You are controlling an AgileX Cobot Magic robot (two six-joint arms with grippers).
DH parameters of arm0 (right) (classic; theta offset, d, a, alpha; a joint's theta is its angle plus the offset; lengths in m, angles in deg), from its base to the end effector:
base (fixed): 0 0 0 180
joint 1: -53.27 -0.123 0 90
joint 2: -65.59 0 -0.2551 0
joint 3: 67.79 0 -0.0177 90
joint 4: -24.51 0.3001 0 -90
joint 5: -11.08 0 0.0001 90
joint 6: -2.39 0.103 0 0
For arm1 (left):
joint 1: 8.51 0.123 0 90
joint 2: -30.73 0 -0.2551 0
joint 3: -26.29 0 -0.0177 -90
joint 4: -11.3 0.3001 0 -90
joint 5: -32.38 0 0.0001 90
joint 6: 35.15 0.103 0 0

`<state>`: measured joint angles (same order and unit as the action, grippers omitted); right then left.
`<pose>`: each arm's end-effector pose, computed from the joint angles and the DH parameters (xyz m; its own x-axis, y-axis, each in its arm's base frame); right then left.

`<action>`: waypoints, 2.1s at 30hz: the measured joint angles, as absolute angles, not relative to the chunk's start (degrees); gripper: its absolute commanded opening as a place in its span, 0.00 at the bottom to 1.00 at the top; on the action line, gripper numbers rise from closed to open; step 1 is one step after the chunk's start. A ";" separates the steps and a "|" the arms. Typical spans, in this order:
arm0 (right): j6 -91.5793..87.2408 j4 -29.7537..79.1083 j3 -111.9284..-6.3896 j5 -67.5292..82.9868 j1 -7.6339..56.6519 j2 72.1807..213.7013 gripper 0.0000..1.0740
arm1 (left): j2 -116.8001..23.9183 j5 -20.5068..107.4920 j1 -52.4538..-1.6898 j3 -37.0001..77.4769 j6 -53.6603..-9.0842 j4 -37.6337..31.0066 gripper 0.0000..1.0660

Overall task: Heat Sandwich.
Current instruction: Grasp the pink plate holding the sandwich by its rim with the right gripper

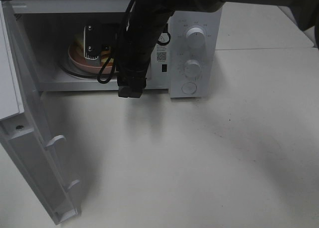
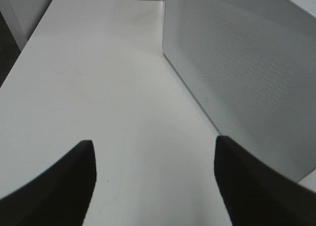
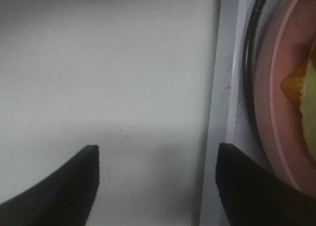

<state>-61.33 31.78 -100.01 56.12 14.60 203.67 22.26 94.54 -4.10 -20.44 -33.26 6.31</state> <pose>0.4108 0.3406 0.1390 0.2053 -0.9242 -0.3221 -0.9232 -0.0736 -0.3773 0.0756 -0.0021 0.2992 -0.4567 -0.0430 -0.8886 -0.0120 0.9990 -0.0421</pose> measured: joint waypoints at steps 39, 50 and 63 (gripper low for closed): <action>-61.33 34.88 -108.78 46.66 19.64 211.93 0.61 | 22.26 94.54 -4.10 -20.44 -33.26 6.31 0.61; -61.38 36.77 -110.04 42.82 19.87 213.70 0.61 | 22.26 94.54 -4.10 -20.44 -33.26 6.31 0.61; -61.38 39.92 -114.79 44.89 19.87 217.65 0.55 | 22.26 94.54 -4.10 -20.44 -33.26 6.31 0.61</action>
